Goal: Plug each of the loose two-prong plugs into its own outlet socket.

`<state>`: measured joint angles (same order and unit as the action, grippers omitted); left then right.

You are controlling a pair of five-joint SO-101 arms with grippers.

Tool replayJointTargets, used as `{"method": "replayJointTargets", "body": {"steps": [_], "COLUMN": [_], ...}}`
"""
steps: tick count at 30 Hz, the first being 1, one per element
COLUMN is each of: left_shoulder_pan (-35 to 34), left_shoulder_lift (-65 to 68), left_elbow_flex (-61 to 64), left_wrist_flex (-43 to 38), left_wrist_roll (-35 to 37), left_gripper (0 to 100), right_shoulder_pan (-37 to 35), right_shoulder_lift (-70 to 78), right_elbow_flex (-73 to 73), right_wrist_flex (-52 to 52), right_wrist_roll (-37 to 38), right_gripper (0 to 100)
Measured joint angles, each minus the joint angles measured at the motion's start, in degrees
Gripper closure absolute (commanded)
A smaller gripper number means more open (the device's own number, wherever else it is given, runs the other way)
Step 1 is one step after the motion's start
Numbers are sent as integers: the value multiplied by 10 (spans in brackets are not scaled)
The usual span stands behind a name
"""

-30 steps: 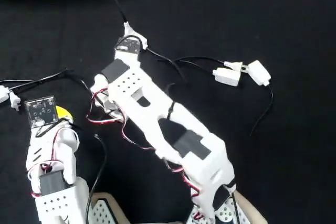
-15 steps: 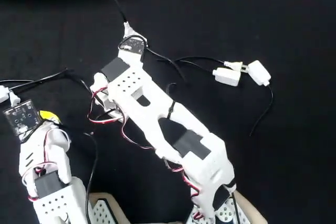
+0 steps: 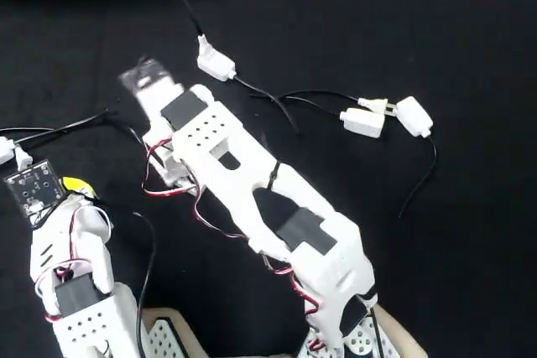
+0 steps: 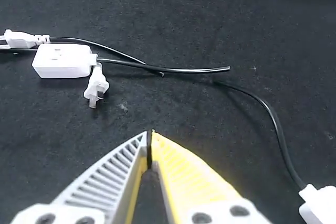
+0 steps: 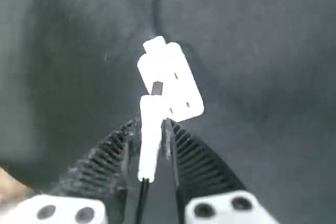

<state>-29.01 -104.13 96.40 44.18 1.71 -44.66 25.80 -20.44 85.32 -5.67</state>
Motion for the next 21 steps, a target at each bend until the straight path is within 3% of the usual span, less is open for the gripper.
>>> {"method": "replayJointTargets", "body": {"steps": [5,17,21], "left_shoulder_pan": [0,-2,-36], "left_shoulder_lift": [0,0,0], "left_elbow_flex": [0,0,0], "left_wrist_flex": [0,0,0], "left_wrist_roll": [0,0,0], "left_gripper": [971,971,971], "right_shoulder_pan": [2,74,68], "right_shoulder_lift": [0,0,0], "right_elbow_flex": [0,-58,-58], "right_wrist_flex": [13,36,60], "right_wrist_roll": [236,716,844], "right_gripper": [987,987,987]}}
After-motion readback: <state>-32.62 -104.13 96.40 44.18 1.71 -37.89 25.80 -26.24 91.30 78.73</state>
